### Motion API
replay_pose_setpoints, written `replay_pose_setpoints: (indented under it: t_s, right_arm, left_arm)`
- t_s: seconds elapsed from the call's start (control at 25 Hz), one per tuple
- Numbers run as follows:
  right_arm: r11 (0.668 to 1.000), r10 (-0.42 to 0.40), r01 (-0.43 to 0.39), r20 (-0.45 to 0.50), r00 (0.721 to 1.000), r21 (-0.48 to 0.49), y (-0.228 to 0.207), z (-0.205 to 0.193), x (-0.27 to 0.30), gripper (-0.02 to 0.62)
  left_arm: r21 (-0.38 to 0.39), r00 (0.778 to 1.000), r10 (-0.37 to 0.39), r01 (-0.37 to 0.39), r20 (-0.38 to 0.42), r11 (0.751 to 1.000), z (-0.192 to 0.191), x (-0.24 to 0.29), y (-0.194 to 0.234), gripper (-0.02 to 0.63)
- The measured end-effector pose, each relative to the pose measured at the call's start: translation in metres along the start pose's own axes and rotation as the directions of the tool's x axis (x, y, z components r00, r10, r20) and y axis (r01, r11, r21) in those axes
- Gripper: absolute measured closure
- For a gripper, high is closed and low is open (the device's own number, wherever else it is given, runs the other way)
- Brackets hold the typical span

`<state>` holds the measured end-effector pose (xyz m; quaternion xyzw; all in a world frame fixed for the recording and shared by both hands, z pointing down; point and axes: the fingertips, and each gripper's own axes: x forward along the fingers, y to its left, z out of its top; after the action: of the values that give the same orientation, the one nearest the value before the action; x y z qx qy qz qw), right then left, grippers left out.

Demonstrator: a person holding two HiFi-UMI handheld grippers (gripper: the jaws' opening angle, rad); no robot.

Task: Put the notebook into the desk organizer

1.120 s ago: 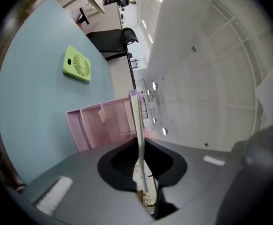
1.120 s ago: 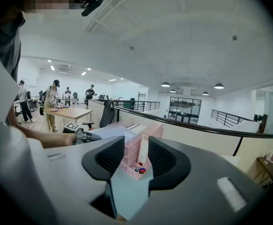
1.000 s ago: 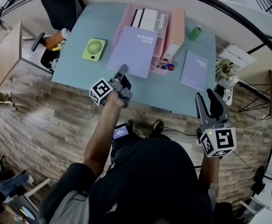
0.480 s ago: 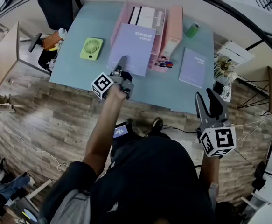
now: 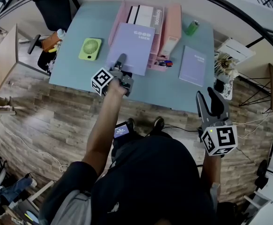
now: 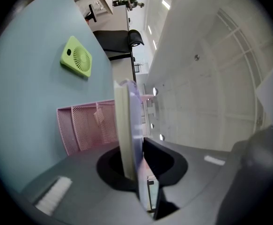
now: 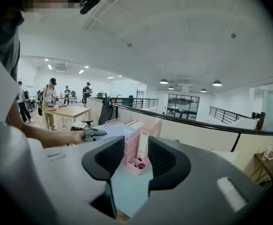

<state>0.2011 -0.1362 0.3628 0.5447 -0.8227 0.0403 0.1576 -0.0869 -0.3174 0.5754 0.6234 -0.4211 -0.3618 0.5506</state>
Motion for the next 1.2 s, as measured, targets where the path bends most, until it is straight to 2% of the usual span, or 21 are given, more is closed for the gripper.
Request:
replay_pose_setpoints:
  t_s: [0.32,0.76,1.2]
  right_arm:
    - [1.0,0.014,-0.014,0.002,1.0,0.002,0.001,0.0,0.008,0.44]
    - [0.999,0.046,-0.046,-0.004,0.999,-0.002,0.016,0.001,0.022,0.44]
    - [0.998,0.069,-0.069,-0.019,0.997,0.003,0.023,-0.004,0.03,0.44]
  left_arm:
    - [-0.014,1.0,0.014,-0.014,-0.002,1.0,-0.003,-0.022,-0.004,0.517]
    - [-0.049,0.999,0.04,-0.039,0.022,0.998,-0.016,-0.079,0.0,0.518]
    - [-0.038,0.996,0.05,-0.047,0.071,0.998,-0.035,-0.115,0.034,0.52]
